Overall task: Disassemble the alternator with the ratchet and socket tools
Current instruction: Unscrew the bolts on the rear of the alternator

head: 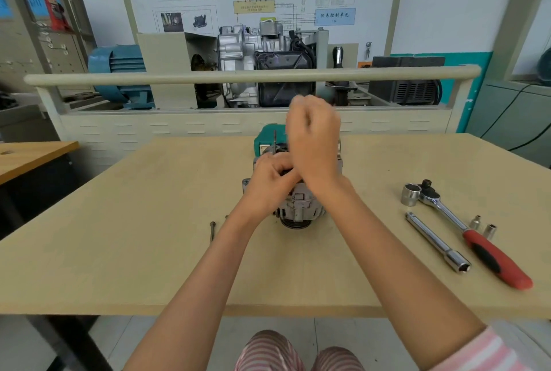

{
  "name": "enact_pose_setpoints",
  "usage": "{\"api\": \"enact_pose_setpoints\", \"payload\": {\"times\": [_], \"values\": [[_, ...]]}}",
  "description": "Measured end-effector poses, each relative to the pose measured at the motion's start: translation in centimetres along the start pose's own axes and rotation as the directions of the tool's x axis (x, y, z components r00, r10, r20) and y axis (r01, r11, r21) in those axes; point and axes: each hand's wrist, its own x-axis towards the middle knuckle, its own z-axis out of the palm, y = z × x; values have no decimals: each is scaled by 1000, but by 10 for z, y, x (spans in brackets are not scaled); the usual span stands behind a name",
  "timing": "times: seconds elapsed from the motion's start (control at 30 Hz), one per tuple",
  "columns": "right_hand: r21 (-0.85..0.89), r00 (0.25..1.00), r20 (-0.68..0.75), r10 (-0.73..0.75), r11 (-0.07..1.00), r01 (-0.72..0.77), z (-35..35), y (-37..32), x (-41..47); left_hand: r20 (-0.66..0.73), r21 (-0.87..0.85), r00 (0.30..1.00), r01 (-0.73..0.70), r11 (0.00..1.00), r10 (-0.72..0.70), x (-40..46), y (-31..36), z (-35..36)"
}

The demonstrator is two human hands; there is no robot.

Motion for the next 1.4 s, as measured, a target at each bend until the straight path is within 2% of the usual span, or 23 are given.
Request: {"api": "enact_pose_setpoints", "payload": {"times": [0.03, 0.07, 0.1, 0.13, 0.2, 0.27, 0.33, 0.4, 0.47, 0.53, 0.6, 0.67, 0.7, 0.77, 0.87, 0.93, 1.0, 1.1, 1.17, 1.23, 1.27, 1.33, 1.4], "values": [[-348, 990, -62, -126, 933, 96, 2, 0, -5, -7, -21, 1000, 25, 999, -25, 1, -1, 0], [-531, 981, -82, -173, 841, 104, 4, 0, -5, -3, -17, 1000, 30, 999, -30, 1, -2, 0], [-574, 986, -67, -151, 814, 86, 3, 0, -1, -2, 0, 1000, 22, 1000, -22, 2, -1, 0], [-486, 997, -33, -74, 873, 48, 1, 2, 4, 5, 21, 1000, 2, 1000, -2, 2, 0, 0], [44, 980, 86, 178, 982, -183, -8, 1, 16, 62, 34, 997, -51, 998, 49, 3, 3, -1], [496, 898, 288, 333, 751, -437, -16, 2, 26, 87, 16, 993, -76, 997, 74, 2, 2, -3], [654, 855, 375, 358, 552, -518, -18, 6, 30, 80, 16, 992, -99, 995, 97, 2, 2, -4], [663, 849, 408, 336, 531, -528, -15, 5, 27, 73, 24, 991, -111, 994, 109, 1, 1, -3], [524, 926, 274, 260, 767, -371, -8, -1, 18, 58, 26, 995, -85, 996, 84, 1, -2, -2], [93, 1000, 22, -22, 995, 19, -2, -1, 3, 23, -7, 999, -36, 999, 36, 1, -5, -1], [-398, 965, -87, -246, 897, 193, 2, 0, -9, -9, -30, 1000, 3, 1000, -3, 0, -6, 1], [-489, 973, -121, -197, 865, 115, 2, 0, -10, -18, -5, 1000, 12, 1000, -12, 0, -2, 3], [-405, 986, -111, -125, 912, 70, 0, 0, -7, 0, 17, 1000, 2, 1000, -2, 1, 0, 3], [-8, 997, -7, 75, 997, -75, -8, -1, 4, 45, 68, 998, -42, 997, 39, 1, 5, 3], [538, 906, 321, 277, 734, -415, -18, -1, 22, 96, 103, 992, -86, 991, 77, 0, 7, 0], [686, 853, 439, 281, 509, -520, -20, 2, 27, 78, 94, 992, -103, 990, 95, 1, 5, -1], [715, 841, 449, 301, 444, -541, -19, 1, 26, 65, 106, 992, -110, 988, 104, 1, 2, 0], [563, 919, 228, 322, 726, -394, -10, -2, 14, 45, 107, 995, -91, 990, 86, 1, 1, 1], [75, 992, -7, 125, 990, -124, -6, 0, 2, 21, 81, 998, -60, 995, 58, 1, 3, 2], [-512, 994, -73, -86, 858, 37, -2, 0, -8, 7, 40, 1000, 1, 999, -2, 1, 3, 2], [-602, 991, -72, -109, 798, 44, -1, 0, -8, 2, 28, 1000, 16, 999, -16, 1, 3, 2], [-480, 998, -36, -42, 877, 20, -3, -2, -1, 8, 40, 1000, 1, 999, -1, 1, 3, 1], [-5, 993, 62, 98, 995, -98, -9, -2, 10, 44, 83, 999, -30, 996, 26, 1, 3, 1]]}}
